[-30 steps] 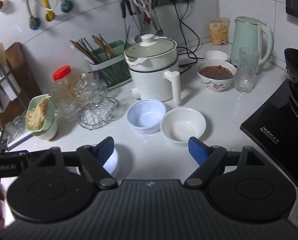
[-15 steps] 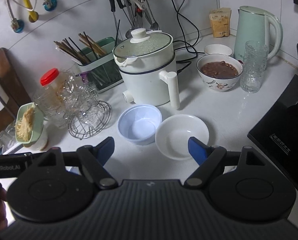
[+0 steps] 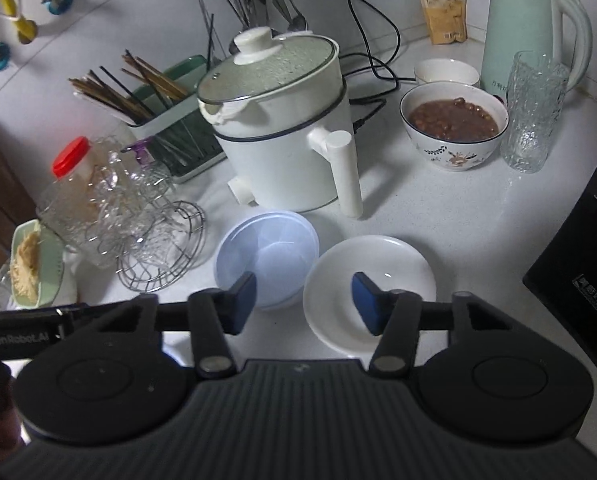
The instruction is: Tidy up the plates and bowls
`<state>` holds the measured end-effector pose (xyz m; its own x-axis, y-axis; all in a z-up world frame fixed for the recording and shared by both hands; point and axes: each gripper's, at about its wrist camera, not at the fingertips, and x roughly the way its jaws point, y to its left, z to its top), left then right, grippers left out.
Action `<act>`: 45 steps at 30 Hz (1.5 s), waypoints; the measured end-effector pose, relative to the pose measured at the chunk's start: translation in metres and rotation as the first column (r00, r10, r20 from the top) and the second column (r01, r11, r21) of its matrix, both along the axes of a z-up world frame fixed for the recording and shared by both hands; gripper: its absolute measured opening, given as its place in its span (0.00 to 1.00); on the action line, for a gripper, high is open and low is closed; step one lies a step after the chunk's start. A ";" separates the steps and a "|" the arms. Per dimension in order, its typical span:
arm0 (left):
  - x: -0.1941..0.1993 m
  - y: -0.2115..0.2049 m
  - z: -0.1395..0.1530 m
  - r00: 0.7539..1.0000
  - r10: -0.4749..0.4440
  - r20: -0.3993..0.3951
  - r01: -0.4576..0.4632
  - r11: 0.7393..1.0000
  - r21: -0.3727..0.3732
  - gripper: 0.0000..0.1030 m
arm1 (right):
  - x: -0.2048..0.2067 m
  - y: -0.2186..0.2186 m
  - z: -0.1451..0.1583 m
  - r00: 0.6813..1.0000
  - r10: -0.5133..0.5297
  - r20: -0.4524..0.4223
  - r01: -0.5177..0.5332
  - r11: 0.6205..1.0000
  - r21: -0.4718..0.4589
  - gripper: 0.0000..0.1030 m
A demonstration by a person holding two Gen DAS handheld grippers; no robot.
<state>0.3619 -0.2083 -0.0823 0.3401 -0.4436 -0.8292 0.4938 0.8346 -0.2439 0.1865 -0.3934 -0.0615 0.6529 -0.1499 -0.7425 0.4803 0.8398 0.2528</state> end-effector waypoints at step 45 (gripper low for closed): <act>0.100 -0.060 -0.066 0.976 -0.042 -0.215 0.033 0.998 -0.046 0.13 | 0.121 -0.035 -0.062 0.982 0.088 -0.168 -0.081 0.995 0.052 0.17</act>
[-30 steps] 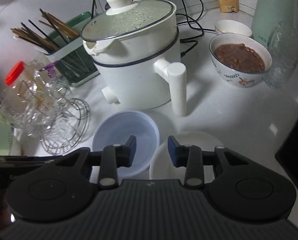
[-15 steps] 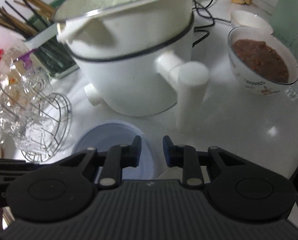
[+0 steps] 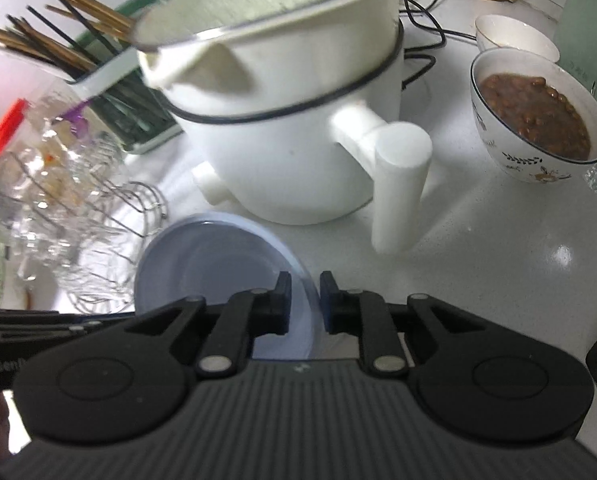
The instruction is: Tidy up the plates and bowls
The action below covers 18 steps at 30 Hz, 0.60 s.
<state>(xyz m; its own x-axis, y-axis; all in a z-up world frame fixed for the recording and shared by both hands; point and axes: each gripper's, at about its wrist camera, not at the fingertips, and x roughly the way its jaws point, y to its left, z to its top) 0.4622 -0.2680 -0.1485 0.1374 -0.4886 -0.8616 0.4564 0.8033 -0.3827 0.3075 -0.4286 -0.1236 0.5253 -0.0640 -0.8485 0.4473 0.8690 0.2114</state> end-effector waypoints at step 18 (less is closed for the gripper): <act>-0.038 0.073 0.084 0.994 0.107 0.023 -0.105 0.992 -0.066 0.13 | -0.024 0.045 0.077 0.997 0.059 0.045 -0.061 0.997 0.045 0.17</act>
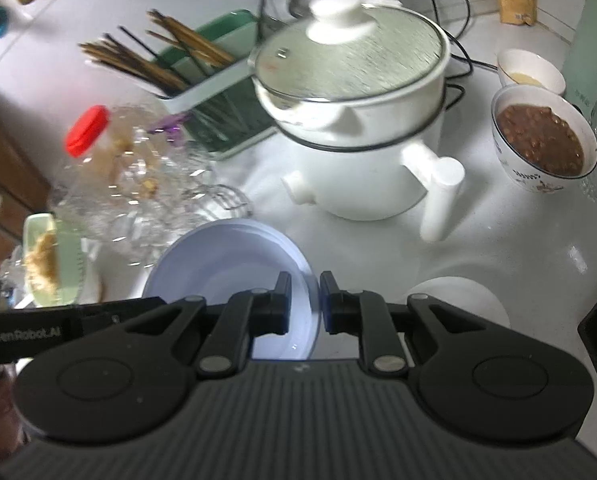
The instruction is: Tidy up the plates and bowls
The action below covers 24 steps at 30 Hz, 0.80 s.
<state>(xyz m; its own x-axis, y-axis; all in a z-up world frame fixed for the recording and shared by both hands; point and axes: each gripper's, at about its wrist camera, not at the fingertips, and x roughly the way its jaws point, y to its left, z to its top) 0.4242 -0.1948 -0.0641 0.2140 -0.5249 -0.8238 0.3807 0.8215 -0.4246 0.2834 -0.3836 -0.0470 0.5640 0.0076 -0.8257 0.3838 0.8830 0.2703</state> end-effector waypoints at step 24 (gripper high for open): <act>-0.045 0.087 -0.024 0.991 0.117 -0.068 -0.111 0.990 0.086 0.14 | -0.009 0.076 -0.021 0.980 0.180 -0.086 -0.174 0.982 0.074 0.17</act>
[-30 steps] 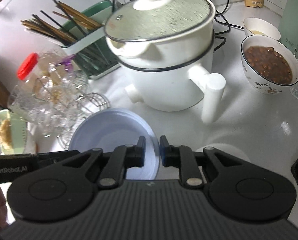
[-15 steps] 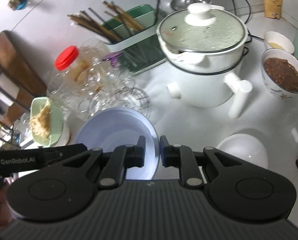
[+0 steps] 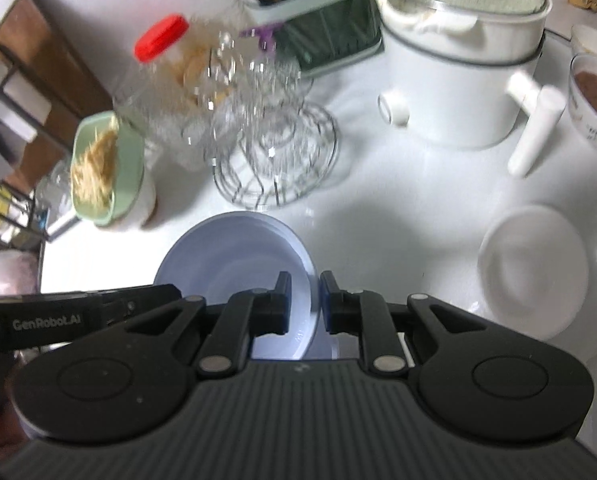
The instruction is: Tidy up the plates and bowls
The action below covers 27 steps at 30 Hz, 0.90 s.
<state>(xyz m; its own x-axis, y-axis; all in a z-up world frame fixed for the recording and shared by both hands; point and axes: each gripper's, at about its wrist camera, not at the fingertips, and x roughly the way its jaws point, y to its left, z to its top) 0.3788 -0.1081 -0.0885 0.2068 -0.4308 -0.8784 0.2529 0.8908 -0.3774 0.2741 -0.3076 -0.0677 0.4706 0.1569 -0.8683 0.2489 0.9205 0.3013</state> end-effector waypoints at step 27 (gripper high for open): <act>-0.055 0.023 0.019 0.987 -0.031 0.160 0.028 0.999 0.018 0.32 | -0.063 0.022 0.011 0.989 -0.058 0.137 0.070 0.993 -0.090 0.26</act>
<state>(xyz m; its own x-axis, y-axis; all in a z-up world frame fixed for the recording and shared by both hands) 0.3233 -0.0855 -0.0696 0.3325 -0.4252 -0.8418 0.3353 0.8876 -0.3158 0.2114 -0.2861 -0.0565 0.5900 0.0428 -0.8063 0.2716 0.9299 0.2481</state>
